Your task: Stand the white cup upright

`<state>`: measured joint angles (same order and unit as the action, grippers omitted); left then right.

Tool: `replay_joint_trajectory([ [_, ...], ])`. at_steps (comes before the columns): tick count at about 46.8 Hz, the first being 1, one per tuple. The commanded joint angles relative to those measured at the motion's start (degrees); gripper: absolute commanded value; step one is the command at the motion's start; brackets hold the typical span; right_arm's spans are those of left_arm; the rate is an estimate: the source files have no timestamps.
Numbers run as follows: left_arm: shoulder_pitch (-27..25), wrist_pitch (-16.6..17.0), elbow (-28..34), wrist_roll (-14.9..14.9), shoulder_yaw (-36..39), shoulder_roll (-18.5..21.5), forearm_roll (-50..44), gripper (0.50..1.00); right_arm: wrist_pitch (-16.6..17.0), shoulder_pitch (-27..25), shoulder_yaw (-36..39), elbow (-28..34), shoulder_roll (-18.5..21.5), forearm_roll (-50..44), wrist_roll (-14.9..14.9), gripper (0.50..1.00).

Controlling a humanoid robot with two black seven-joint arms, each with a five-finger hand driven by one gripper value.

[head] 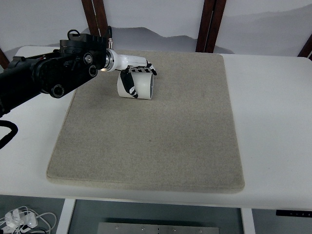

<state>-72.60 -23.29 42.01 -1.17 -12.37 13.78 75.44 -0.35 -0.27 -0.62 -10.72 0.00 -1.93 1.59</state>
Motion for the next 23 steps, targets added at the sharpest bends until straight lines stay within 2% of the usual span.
replay_joint_trajectory([
  [1, 0.0, 0.2, 0.1, 0.6, -0.7, 0.3, -0.6, 0.553, 0.0, 0.0, 0.0, 0.0, 0.0, 0.0, 0.0, 0.952],
  [8, 0.4, 0.2, 0.0, 0.7, -3.4, 0.5, -7.6, 0.538, 0.0, 0.0, 0.0, 0.0, 0.0, 0.0, 0.0, 0.952],
  [15, 0.8, 0.1, 0.0, 1.3, -3.9, 2.3, -18.8, 0.536, 0.0, 0.0, 0.0, 0.0, 0.0, 0.0, 0.0, 0.952],
  [23, 1.0, -0.2, -0.1, 3.6, -4.2, 4.1, -32.4, 0.538, 0.0, 0.0, 0.0, 0.0, 0.0, 0.0, 0.0, 0.952],
])
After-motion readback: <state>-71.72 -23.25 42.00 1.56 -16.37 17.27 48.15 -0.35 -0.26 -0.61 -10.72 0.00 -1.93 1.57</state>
